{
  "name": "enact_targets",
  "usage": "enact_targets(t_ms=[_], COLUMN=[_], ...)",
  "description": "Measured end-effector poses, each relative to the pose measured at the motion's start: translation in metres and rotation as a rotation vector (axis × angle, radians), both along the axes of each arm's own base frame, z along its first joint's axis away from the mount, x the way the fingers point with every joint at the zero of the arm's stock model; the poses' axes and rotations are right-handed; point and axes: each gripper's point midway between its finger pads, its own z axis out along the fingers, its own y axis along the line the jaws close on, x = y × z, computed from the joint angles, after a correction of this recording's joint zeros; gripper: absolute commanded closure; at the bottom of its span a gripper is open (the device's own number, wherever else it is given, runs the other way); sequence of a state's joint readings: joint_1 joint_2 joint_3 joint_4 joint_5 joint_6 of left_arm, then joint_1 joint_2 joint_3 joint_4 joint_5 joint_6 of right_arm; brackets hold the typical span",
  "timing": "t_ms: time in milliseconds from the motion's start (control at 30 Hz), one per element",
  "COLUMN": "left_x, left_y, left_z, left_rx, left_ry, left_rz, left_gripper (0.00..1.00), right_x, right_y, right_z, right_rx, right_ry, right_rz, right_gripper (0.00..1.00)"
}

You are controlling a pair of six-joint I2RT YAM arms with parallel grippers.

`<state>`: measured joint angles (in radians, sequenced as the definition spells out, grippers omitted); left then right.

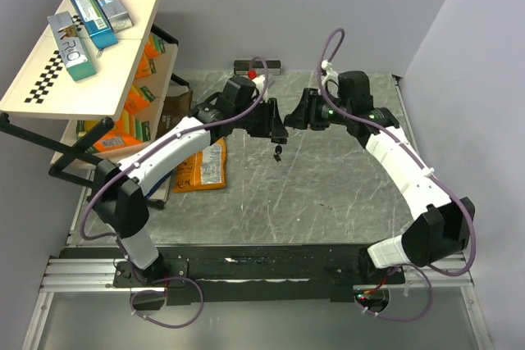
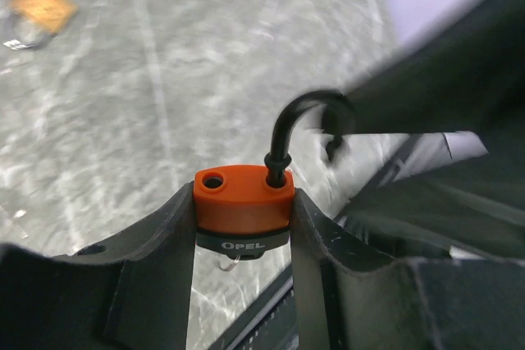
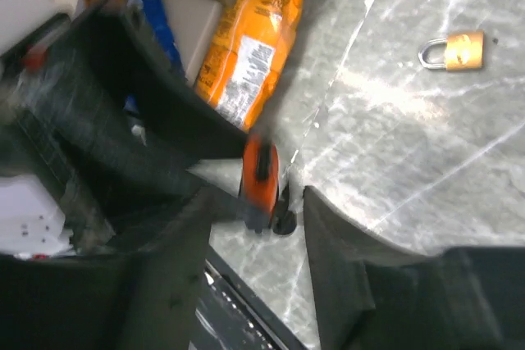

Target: Unlock with the key

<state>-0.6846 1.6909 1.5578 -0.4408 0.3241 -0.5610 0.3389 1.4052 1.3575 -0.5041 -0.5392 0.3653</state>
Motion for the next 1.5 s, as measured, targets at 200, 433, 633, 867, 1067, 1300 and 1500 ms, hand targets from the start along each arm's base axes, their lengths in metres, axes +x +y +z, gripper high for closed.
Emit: enact_targets(t_ms=[200, 433, 633, 867, 1067, 1300, 1500], left_x=[0.026, 0.035, 0.038, 0.039, 0.035, 0.031, 0.034], left_y=[0.007, -0.001, -0.007, -0.016, -0.02, -0.024, -0.022], left_z=[-0.028, -0.027, -0.017, -0.009, -0.016, -0.024, -0.025], left_rx=[0.036, -0.01, -0.065, -0.136, -0.173, -0.219, -0.235], left_ry=[0.086, 0.129, 0.147, 0.178, 0.229, 0.289, 0.309], left_rz=[0.14, 0.188, 0.214, 0.225, 0.234, 0.235, 0.249], left_gripper=[0.99, 0.99, 0.99, 0.99, 0.99, 0.99, 0.87], right_x=[-0.019, -0.045, -0.045, -0.026, -0.011, 0.004, 0.01], right_y=[-0.013, -0.014, -0.01, -0.005, -0.001, -0.001, -0.001], right_z=[-0.008, -0.017, -0.049, -0.042, -0.05, -0.065, -0.068], right_rx=[0.036, 0.085, 0.088, 0.109, 0.111, 0.087, 0.085], right_ry=[-0.027, -0.093, -0.05, -0.13, -0.138, -0.124, -0.125], right_rz=[-0.002, 0.043, 0.06, 0.057, 0.049, 0.017, 0.003], right_gripper=[0.32, 0.32, 0.34, 0.35, 0.41, 0.66, 1.0])
